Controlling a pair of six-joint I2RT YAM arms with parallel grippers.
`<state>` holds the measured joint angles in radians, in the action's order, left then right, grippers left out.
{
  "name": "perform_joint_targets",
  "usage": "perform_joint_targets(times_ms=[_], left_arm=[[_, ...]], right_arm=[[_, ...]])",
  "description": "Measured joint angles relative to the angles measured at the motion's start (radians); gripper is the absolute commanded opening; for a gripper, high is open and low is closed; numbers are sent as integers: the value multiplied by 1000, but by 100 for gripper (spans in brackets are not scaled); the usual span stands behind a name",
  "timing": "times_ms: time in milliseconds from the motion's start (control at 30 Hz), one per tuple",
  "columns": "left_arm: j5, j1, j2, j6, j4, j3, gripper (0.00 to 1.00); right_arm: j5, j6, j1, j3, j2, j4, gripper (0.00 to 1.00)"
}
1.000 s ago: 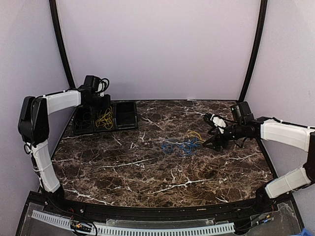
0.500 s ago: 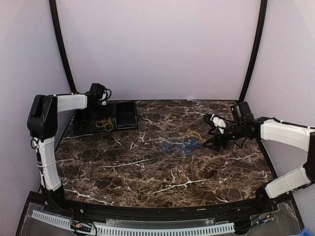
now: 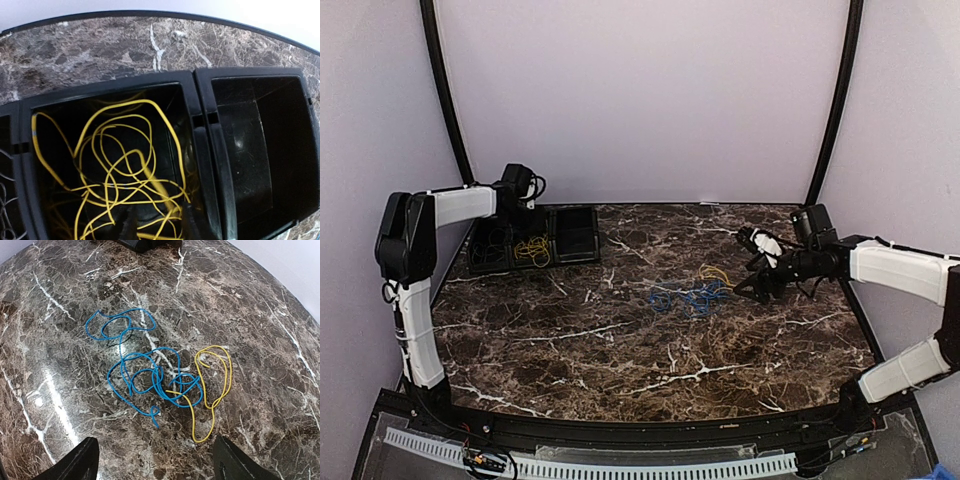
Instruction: Untangle the cables
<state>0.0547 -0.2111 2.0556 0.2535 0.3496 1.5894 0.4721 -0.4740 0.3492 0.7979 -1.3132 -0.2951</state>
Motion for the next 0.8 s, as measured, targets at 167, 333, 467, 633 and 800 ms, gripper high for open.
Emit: perform_joint_targets(times_ms=[167, 333, 467, 633, 800], left_arm=[[29, 0, -84, -4, 42, 1, 53], [42, 0, -195, -2, 78, 14, 54], [-4, -14, -306, 1, 58, -13, 53], [-63, -161, -448, -53, -22, -129, 51], [-154, -406, -489, -102, -113, -217, 50]], right_arm=[[-21, 12, -18, 61, -36, -10, 79], [-58, 25, -37, 137, -94, -29, 73], [-103, 39, -63, 224, -185, -56, 62], [-122, 42, -71, 320, -328, -102, 53], [-123, 37, -71, 377, -445, -150, 42]])
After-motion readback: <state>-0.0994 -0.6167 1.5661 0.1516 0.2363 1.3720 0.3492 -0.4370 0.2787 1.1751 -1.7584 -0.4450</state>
